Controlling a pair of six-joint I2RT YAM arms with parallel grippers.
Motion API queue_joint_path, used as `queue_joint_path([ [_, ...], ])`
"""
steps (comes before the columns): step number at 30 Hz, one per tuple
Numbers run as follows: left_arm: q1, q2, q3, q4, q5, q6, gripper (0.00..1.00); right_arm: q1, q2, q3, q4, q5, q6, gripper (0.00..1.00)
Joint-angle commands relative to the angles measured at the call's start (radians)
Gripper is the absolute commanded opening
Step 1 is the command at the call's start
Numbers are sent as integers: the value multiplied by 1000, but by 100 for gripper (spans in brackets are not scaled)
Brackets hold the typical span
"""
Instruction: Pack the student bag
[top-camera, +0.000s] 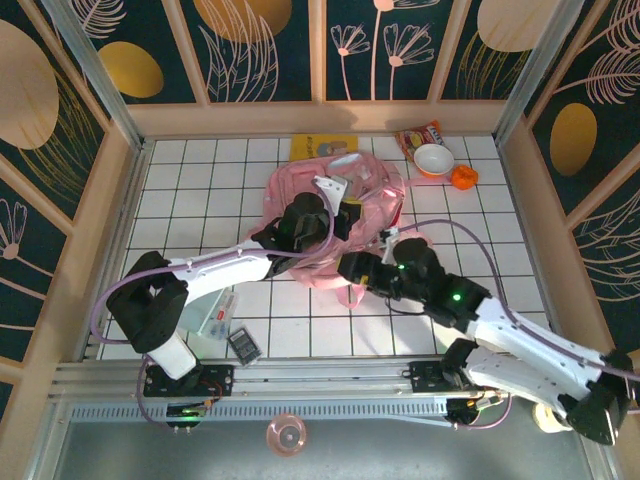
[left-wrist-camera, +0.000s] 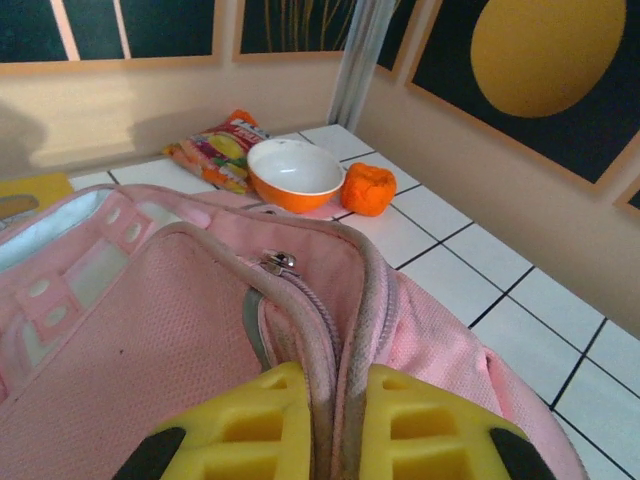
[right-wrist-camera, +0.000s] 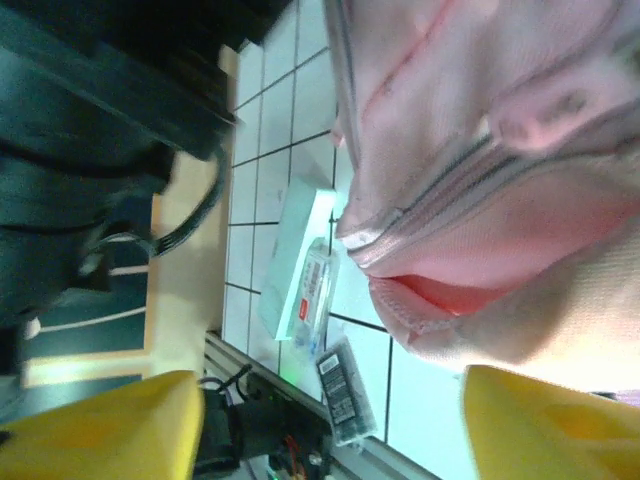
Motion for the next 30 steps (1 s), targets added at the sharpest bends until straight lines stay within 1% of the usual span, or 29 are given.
queue_joint_path([
  [1, 28, -85, -19, 188, 105, 33, 0, -109, -107, 40, -121, -1, -6, 83],
  [3, 38, -100, -36, 201, 175, 45, 0, -197, -151, 27, -117, -24, 12, 97],
  [4, 44, -105, -43, 203, 211, 54, 0, -236, -166, 19, -97, -45, 13, 99],
  [8, 63, -130, -61, 197, 311, 74, 0, -363, -150, -9, 28, -176, 18, 99],
  [11, 75, -142, -72, 195, 394, 94, 0, -417, -97, -23, 135, -260, 43, 99],
  [14, 76, -154, -74, 180, 453, 127, 0, -447, -40, -31, 218, -275, 83, 99],
  [17, 76, -167, -74, 177, 484, 148, 0, -463, 4, -57, 308, -289, 150, 98],
  [19, 77, -175, -104, 176, 502, 162, 0, -464, 39, -73, 366, -305, 188, 98],
  [22, 78, -184, -110, 171, 531, 178, 0, -462, 81, -76, 390, -311, 223, 96],
  [27, 78, -189, -116, 153, 559, 193, 0, -458, 105, -89, 417, -288, 260, 86],
  [30, 78, -195, -125, 159, 562, 188, 0, -438, 110, -102, 413, -257, 280, 85],
])
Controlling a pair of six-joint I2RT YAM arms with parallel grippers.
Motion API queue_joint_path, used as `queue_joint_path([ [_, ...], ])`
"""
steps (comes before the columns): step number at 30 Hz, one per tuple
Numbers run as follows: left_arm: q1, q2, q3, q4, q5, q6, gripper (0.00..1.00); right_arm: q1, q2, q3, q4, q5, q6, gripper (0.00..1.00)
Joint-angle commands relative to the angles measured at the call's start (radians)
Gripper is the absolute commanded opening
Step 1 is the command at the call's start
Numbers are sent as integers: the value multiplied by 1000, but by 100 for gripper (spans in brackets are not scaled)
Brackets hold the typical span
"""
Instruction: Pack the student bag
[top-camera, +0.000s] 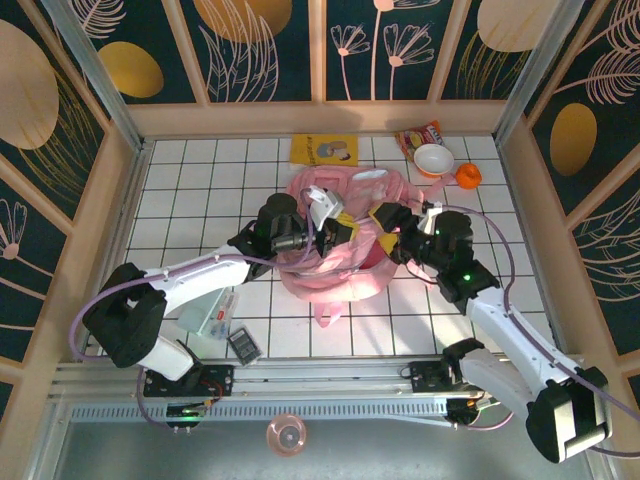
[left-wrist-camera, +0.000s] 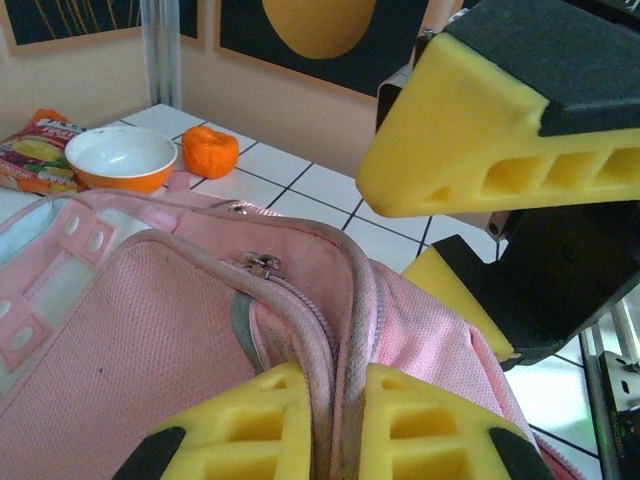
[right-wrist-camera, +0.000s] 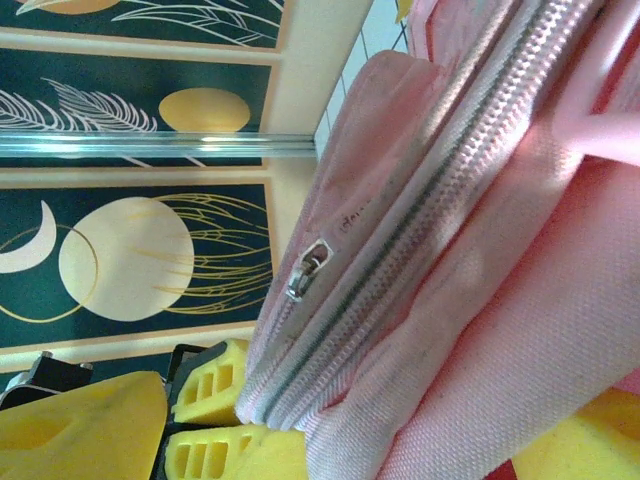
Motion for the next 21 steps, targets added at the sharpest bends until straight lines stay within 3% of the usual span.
queue_joint_path([
  [1, -2, -66, 10, 152, 85, 21, 0, 23, 11, -22, 54, 32, 44, 82],
  [3, -2, -59, 17, 143, 102, 20, 0, 32, 20, -28, 72, 43, 54, 66],
  [4, -2, -57, 25, 128, 100, 20, 0, 35, 24, -32, 91, 46, 61, 54],
  [5, -2, -57, 32, 111, 85, 19, 4, 37, 30, -32, 112, 50, 67, 39],
  [7, -2, -66, 44, 58, 55, 22, 17, 52, 38, -26, 119, 71, 67, 22],
  [8, -2, -78, 48, 19, 43, 22, 24, 62, 41, -22, 119, 87, 64, 17],
  [12, -3, -149, 84, -205, 34, -9, 35, 103, 45, -21, 154, 148, 64, 0],
  [17, -38, -305, 16, -481, -61, -41, 43, 143, 57, -7, 174, 224, 74, 0],
  [21, -86, -401, -39, -598, -145, -100, 44, 189, 64, 14, 161, 260, 80, 0],
])
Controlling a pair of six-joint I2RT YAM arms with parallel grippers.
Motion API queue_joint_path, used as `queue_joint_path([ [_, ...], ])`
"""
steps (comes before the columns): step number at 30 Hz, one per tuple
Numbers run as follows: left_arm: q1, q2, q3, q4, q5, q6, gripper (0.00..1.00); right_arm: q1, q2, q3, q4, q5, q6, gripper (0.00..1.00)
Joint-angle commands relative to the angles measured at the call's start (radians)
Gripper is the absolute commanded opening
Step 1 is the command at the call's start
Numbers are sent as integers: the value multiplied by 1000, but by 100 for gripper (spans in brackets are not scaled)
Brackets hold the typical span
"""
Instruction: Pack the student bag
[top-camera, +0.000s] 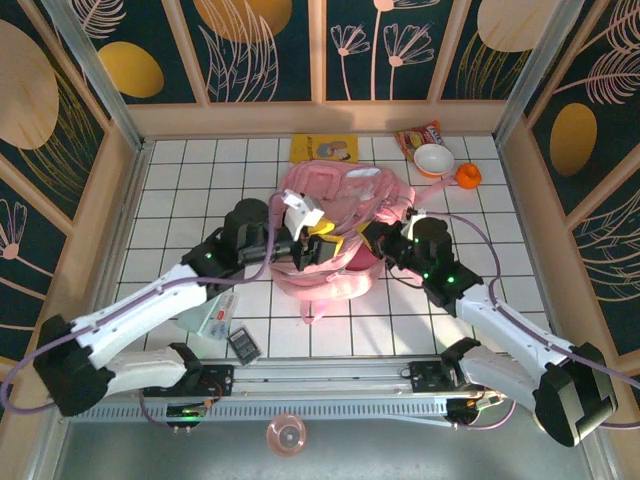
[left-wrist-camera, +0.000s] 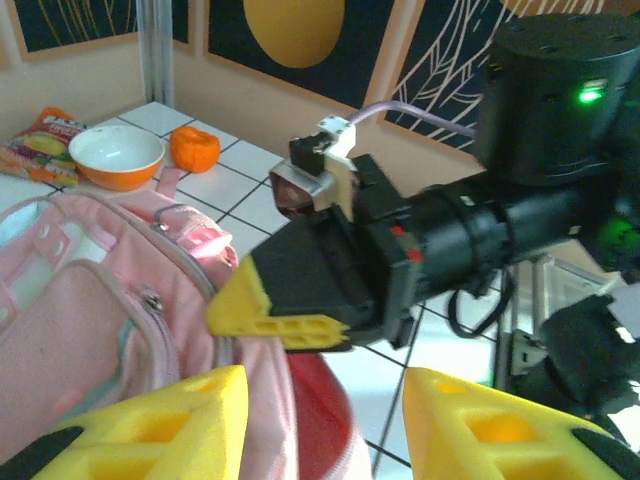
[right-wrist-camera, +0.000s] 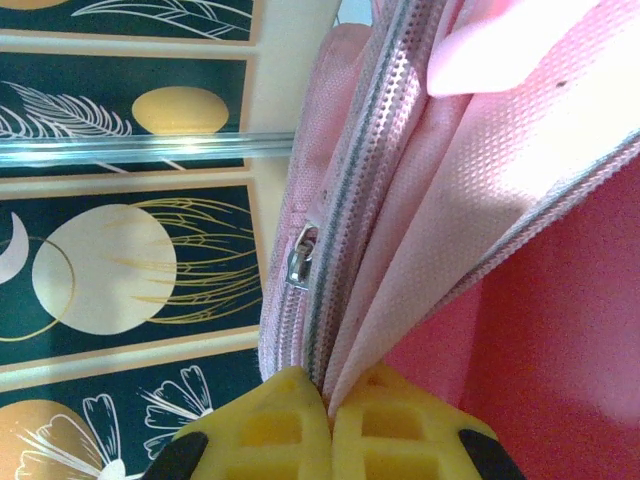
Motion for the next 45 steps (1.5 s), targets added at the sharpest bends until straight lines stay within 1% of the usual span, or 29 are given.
queue_joint_path([
  [1, -38, -46, -69, -174, -70, -94, 45, 23, -4, 41, 80, 78, 8, 0],
  [5, -76, -63, -136, -179, -77, -204, 47, 33, 9, 60, 74, 83, 5, 0],
  [10, -89, -51, -176, -196, -96, -297, 48, 43, 20, 82, 70, 81, -3, 0],
  [12, -89, -44, -186, -200, -110, -311, 49, 48, 24, 88, 71, 84, -5, 0],
  [16, -90, -14, -190, -186, -173, -328, 52, 59, 31, 97, 73, 92, -5, 0],
  [19, -88, 24, -192, -142, -176, -345, 54, 71, 37, 101, 85, 96, 3, 0],
  [24, -90, 71, -196, -78, -184, -366, 54, 91, 51, 113, 90, 108, 6, 0],
  [28, -90, 95, -198, -53, -197, -369, 50, 106, 60, 116, 98, 116, 16, 0],
  [30, -89, 103, -203, -44, -201, -379, 49, 109, 61, 114, 100, 118, 19, 0],
  [32, -89, 108, -212, -39, -203, -388, 47, 111, 59, 116, 98, 122, 21, 0],
  [36, -89, 99, -230, -34, -226, -404, 31, 113, 54, 120, 84, 134, 23, 0],
  [39, -89, 96, -232, -30, -234, -407, 24, 113, 51, 123, 67, 140, 21, 0],
  [41, -91, 98, -233, -19, -221, -408, 20, 113, 49, 124, 56, 144, 20, 0],
  [45, -90, 112, -233, 15, -159, -406, 10, 113, 52, 135, 29, 148, 12, 0],
])
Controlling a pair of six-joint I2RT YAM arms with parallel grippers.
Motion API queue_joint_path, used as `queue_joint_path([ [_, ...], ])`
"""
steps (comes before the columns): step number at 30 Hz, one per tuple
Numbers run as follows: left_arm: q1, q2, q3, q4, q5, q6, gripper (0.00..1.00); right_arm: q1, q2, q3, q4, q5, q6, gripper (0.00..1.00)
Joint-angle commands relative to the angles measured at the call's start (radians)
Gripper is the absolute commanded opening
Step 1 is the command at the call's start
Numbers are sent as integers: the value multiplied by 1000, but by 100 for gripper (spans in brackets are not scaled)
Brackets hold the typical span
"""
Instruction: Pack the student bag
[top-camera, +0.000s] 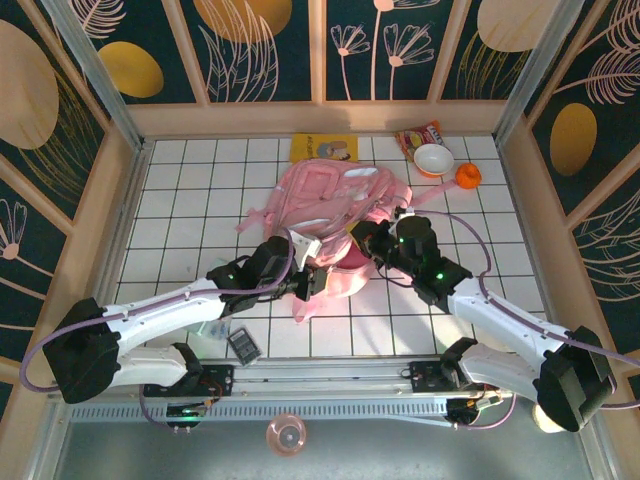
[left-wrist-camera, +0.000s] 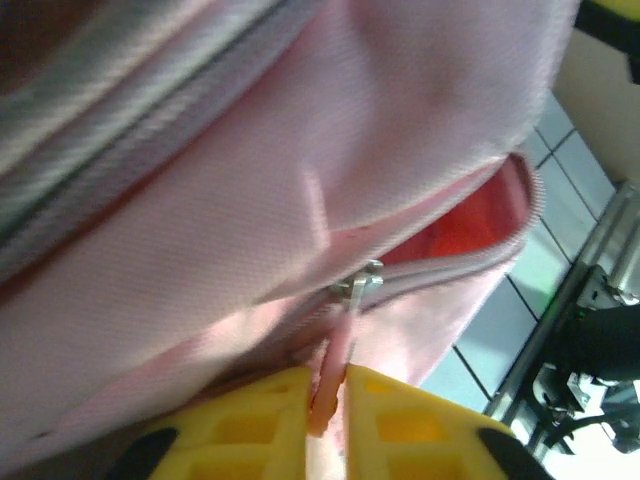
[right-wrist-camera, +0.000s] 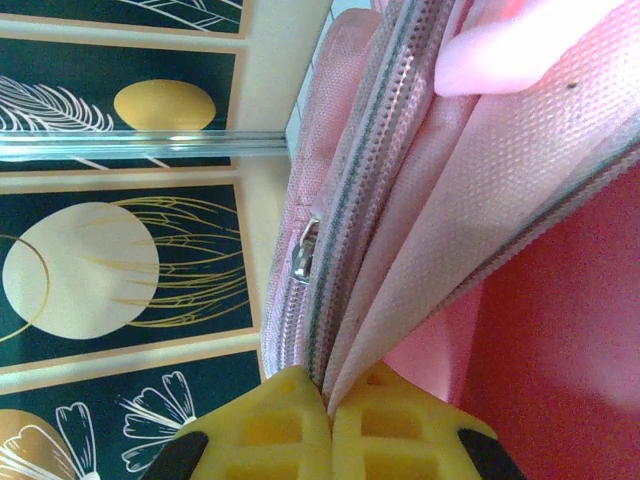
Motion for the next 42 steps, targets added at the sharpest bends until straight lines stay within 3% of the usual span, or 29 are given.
queue_joint_path([
  [1, 0, 15, -12, 54, 39, -8, 7, 8, -16, 69, 52, 33, 3, 0],
  [4, 0, 14, -13, 64, 55, -6, 5, 5, -18, 70, 42, 35, -1, 0],
  [8, 0, 7, -11, 33, -16, -8, 24, 6, -21, 74, 34, 32, -9, 0],
  [17, -1, 36, -3, 36, -18, -13, 18, 6, -26, 82, 21, 29, -14, 0],
  [25, -4, 73, 37, 4, 11, -7, 34, 10, -18, 93, 15, 31, -9, 0],
  [30, -40, 108, 91, -77, -59, 24, 36, 14, -15, 105, -5, 37, -15, 0],
  [32, -60, 122, 113, -106, -98, 19, 34, 17, -16, 111, -17, 40, -19, 0],
  [38, -74, 111, 99, -113, -171, -20, 8, 4, -22, 128, -70, 31, -46, 0],
  [42, -74, 85, 70, -116, -189, -36, 0, -23, -34, 133, -107, 4, -63, 0],
])
